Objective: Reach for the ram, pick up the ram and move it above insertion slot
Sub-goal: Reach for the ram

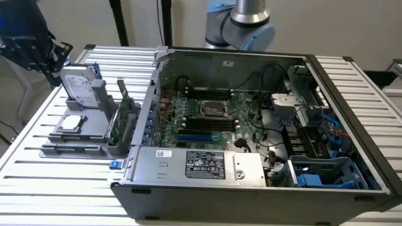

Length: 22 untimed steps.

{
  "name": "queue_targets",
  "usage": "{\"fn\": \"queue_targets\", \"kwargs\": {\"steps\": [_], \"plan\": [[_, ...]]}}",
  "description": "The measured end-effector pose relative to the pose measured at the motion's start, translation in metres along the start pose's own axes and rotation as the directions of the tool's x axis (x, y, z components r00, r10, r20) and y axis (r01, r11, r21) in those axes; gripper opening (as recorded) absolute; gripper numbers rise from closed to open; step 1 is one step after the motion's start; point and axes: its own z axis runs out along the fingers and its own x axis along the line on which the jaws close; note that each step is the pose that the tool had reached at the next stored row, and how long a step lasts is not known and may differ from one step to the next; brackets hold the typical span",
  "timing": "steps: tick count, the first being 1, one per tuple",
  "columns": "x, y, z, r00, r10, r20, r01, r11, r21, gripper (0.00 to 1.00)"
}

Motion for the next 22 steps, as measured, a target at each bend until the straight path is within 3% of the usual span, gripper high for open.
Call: {"fn": "queue_targets", "kwargs": {"steps": [14,22], "plan": [[0.000,-0.0016,-0.0002,1.0000,0.000,-0.0001,0.000,1.0000,0.0001,0.11],[0.000,-0.0269,-0.0011,1.0000,-0.001,-0.0001,0.001,1.0000,0.0001,0.11]]}}
